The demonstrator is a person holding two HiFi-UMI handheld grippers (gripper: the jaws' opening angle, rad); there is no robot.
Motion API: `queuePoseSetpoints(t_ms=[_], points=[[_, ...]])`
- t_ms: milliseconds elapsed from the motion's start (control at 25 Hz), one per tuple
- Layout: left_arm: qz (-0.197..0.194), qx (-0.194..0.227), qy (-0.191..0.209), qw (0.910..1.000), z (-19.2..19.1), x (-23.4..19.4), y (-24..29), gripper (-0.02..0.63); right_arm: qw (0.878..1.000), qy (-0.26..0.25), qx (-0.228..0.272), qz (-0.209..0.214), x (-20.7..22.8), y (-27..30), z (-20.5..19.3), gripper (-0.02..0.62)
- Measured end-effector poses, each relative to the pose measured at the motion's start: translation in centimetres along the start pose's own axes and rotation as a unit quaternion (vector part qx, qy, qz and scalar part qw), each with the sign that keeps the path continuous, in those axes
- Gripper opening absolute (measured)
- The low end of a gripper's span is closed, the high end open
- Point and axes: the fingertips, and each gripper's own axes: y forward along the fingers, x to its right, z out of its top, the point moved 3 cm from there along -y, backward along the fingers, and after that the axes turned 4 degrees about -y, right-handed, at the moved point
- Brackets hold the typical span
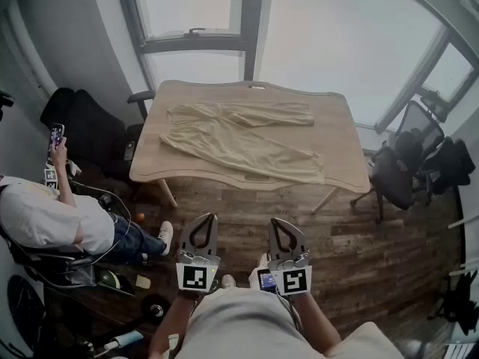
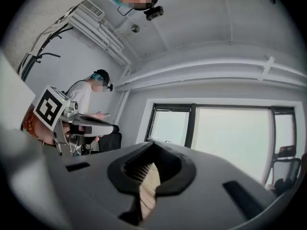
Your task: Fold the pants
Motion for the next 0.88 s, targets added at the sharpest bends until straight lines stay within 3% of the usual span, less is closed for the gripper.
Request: queuePoseSetpoints(t_ms=[120, 240, 400, 880], points=[[-0.005, 0.0, 0.002, 1.0, -0.5, 0.0, -0.7, 0.009, 1.0, 0.01, -0.011, 0.003, -0.2, -0.5, -0.8, 0.003], [0.004, 0.006, -0.036, 0.9993, -0.9, -0.4, -1.3, 0.009, 1.0, 0.002, -0.019, 0.005, -0.5, -0.7, -1.2, 0.005], [-0.015, 0.004, -0.014, 0.9998, -1.4, -0.4, -1.5, 0.009, 0.999, -0.012, -0.033, 0.004, -1.0, -0.9, -1.6, 0.005], [-0.01, -0.021, -0.034, 0.9991, -4.4, -0.9, 2.5, 0.009, 0.998, -0.019, -0.059, 0.03, 2.1, 2.2, -5.2, 0.005]])
